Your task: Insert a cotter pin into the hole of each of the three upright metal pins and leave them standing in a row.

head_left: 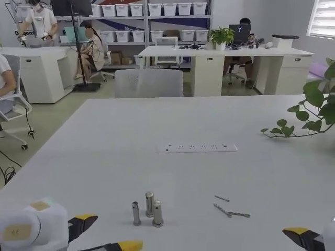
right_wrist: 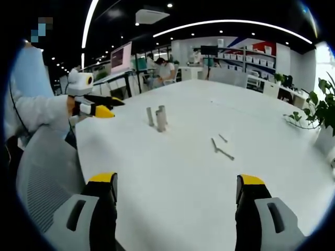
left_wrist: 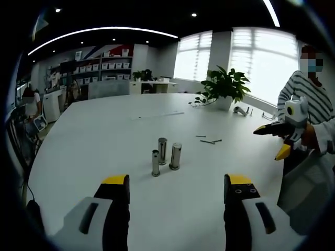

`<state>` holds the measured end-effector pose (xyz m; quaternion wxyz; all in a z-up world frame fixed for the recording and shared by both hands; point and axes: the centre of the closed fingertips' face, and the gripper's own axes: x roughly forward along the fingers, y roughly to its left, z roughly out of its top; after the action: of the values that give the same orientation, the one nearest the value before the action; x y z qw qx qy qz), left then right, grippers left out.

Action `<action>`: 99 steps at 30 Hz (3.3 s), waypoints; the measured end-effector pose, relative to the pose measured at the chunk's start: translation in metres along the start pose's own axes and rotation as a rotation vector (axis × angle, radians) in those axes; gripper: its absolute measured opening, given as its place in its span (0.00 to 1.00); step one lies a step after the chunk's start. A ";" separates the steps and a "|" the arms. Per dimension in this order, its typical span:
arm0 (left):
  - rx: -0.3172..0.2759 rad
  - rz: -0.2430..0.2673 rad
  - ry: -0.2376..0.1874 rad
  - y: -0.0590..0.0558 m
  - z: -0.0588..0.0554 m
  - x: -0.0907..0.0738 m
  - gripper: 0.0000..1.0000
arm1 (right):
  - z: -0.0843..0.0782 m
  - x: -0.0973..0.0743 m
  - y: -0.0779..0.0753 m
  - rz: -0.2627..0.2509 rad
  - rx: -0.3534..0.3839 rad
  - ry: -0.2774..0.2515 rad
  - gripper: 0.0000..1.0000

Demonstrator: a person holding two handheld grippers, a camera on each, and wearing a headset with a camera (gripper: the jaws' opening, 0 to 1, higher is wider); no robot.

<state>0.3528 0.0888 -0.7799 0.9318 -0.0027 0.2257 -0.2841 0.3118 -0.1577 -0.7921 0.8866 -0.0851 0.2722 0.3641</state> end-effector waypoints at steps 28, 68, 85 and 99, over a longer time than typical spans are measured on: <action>0.013 0.114 0.003 0.037 -0.011 0.063 0.38 | -0.004 0.000 -0.012 -0.032 0.027 0.026 0.95; 0.005 0.136 -0.002 0.043 -0.017 0.104 0.07 | -0.007 0.003 -0.017 -0.043 0.039 0.053 0.95; 0.055 0.048 -0.004 0.032 -0.018 0.096 0.06 | -0.006 0.007 -0.014 -0.030 0.034 0.052 0.95; 0.163 -0.089 0.010 -0.003 -0.016 0.078 0.06 | -0.002 0.008 -0.008 -0.014 0.025 0.035 0.94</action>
<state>0.4012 0.0467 -0.8267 0.9143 0.0644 0.2063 -0.3426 0.3211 -0.1597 -0.7984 0.8853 -0.0823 0.2914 0.3529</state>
